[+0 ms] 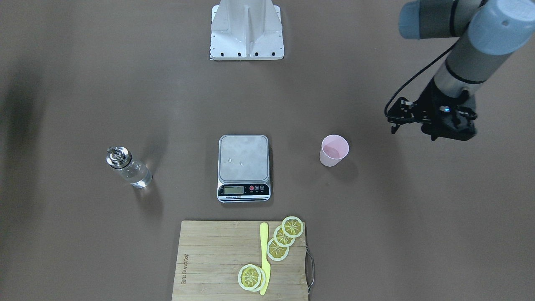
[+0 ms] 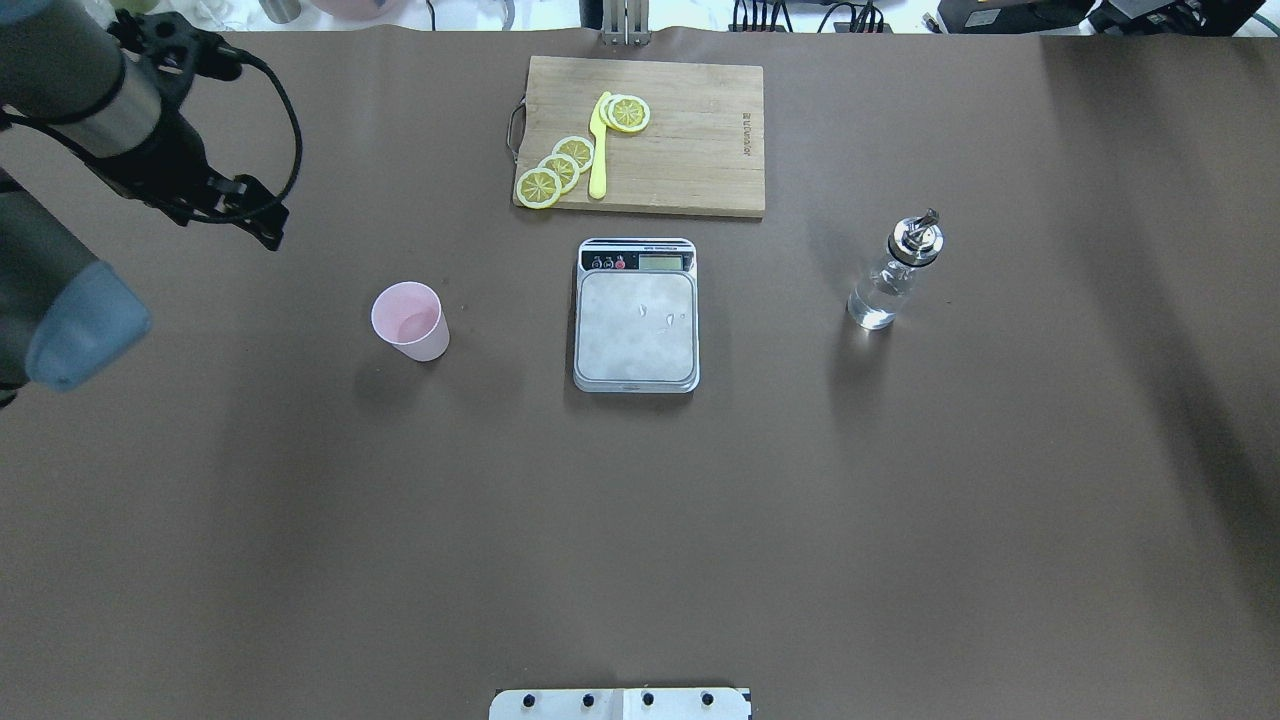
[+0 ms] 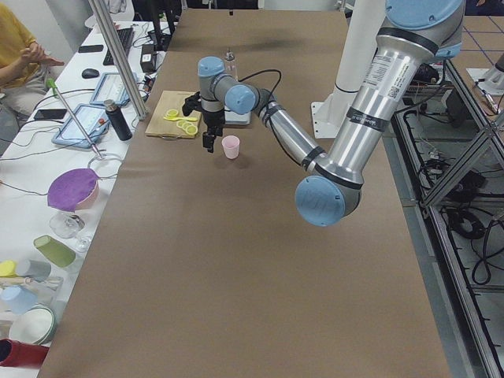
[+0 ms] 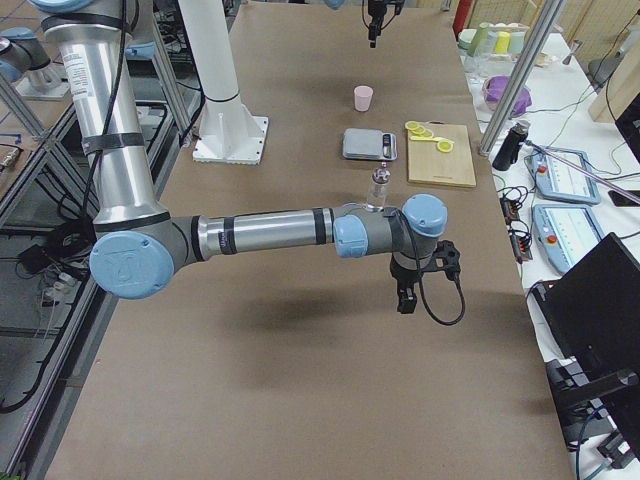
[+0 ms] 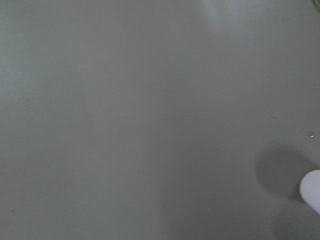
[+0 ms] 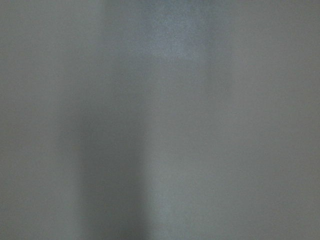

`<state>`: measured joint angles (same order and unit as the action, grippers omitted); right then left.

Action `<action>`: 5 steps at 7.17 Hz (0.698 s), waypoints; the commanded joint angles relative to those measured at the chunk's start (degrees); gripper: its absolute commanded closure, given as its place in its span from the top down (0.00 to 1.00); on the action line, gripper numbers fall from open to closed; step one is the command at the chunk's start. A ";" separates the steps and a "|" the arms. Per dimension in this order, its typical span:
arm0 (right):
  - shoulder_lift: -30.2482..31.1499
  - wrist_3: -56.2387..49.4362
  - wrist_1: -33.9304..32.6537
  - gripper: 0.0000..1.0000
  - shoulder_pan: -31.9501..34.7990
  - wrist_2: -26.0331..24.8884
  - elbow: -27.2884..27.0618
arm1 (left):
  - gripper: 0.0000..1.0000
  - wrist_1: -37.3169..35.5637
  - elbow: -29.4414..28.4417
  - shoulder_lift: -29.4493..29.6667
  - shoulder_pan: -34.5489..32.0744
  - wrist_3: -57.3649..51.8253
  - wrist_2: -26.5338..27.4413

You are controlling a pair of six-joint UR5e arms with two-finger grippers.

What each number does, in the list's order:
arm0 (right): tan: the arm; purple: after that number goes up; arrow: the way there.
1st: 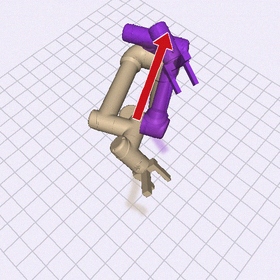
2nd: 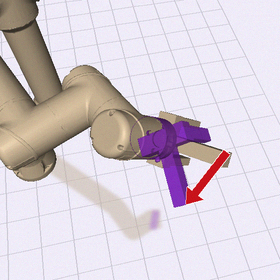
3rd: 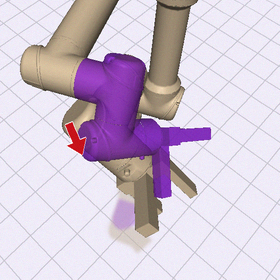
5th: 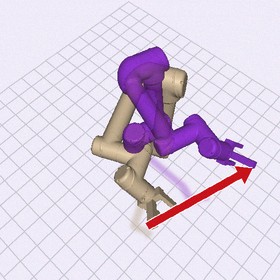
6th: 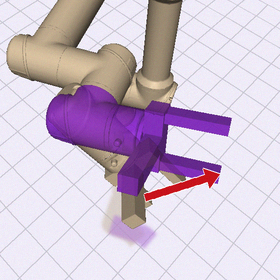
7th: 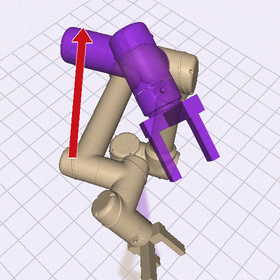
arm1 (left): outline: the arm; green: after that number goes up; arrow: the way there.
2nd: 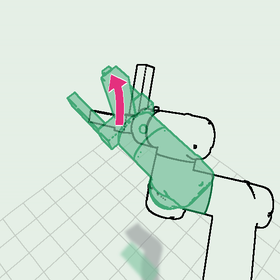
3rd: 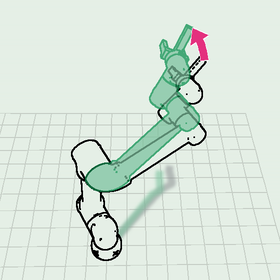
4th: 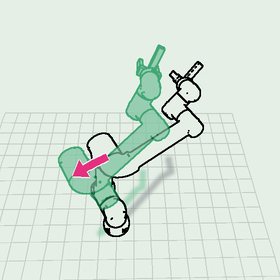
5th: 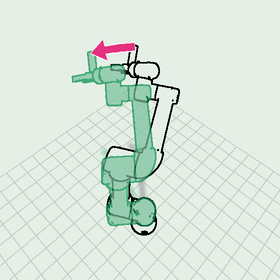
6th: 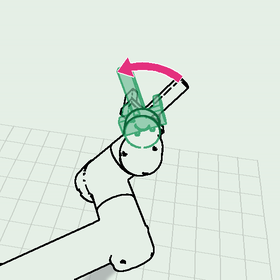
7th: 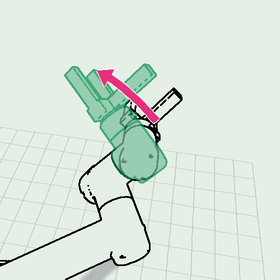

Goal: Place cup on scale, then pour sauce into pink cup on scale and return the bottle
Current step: 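Move the left gripper toward the pink paper cup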

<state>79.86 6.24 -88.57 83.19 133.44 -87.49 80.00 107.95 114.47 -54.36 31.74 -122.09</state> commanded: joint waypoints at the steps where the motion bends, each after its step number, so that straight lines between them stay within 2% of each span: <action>1: 0.04 0.00 -0.46 1.00 0.30 0.24 -0.22 | 1.00 4.43 -0.46 0.40 5.91 8.05 0.01; 3: -0.05 0.00 -0.46 1.00 0.65 0.16 -0.13 | 0.96 13.29 -6.32 0.58 7.77 14.73 -0.17; 5: 0.04 0.00 -0.46 1.00 1.18 0.16 -0.48 | 0.84 16.66 -10.38 1.10 8.82 16.85 -0.17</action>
<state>79.85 6.24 -89.03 84.03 133.60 -87.83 94.10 100.08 115.33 -46.43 46.91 -122.28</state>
